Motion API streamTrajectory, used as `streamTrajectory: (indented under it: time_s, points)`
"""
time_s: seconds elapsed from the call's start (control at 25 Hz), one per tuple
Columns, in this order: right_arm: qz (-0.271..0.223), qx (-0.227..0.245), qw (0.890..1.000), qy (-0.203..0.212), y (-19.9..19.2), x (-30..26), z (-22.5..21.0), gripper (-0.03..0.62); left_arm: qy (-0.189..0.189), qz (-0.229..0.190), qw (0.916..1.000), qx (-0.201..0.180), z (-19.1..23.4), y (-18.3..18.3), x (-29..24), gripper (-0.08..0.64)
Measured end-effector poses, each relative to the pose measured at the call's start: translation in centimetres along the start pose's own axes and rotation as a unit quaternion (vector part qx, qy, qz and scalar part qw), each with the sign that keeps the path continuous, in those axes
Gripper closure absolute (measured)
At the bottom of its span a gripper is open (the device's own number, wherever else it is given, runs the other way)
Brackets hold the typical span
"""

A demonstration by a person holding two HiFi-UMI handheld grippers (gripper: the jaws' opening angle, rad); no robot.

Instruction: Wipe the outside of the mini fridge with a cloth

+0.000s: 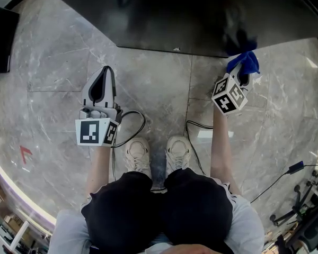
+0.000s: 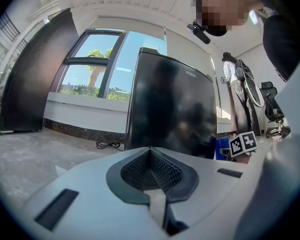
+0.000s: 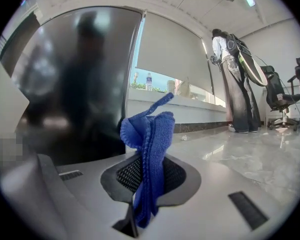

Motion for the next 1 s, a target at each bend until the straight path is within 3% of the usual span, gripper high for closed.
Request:
streamTrajectory:
  time_s: [0.16, 0.32, 0.48, 0.68, 0.84, 1.0]
  points:
    - [0.005, -0.039, 0.999, 0.031, 1.0, 2.9, 0.4, 0.517, -0.004, 0.0, 1.0, 0.001, -0.4, 0.1, -0.1, 0.555]
    - [0.047, -0.062, 0.99, 0.119, 0.7, 7.5, 3.4, 0.517, -0.024, 0.001, 0.9997, 0.006, -1.7, 0.4, -0.6, 0.555]
    - [0.063, -0.033, 0.979, 0.193, 0.2, 10.2, 7.1, 0.517, -0.03, 0.016, 0.9994, 0.005, -3.3, 0.5, -1.3, 0.555]
    - [0.032, 0.022, 0.966, 0.256, 0.5, 11.7, 10.2, 0.517, -0.039, 0.023, 0.999, 0.005, -4.8, 0.5, -1.9, 0.555]
    - [0.005, 0.046, 0.958, 0.283, 2.1, 12.1, 11.8, 0.517, -0.045, 0.014, 0.9989, 0.003, -5.4, 1.3, -2.4, 0.555]
    - [0.007, 0.037, 0.956, 0.292, 4.2, 12.2, 12.7, 0.517, -0.041, -0.001, 0.9991, 0.003, -5.2, 3.2, -3.1, 0.555]
Point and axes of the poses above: the fingertips, and each gripper's own axes: x backward along the fingers, z to its left, y out of its top, the point moved 8 cm from there along x, backward along the fingers, and after that the axes turned 11 degrees about -x, right-handed, at the moved point
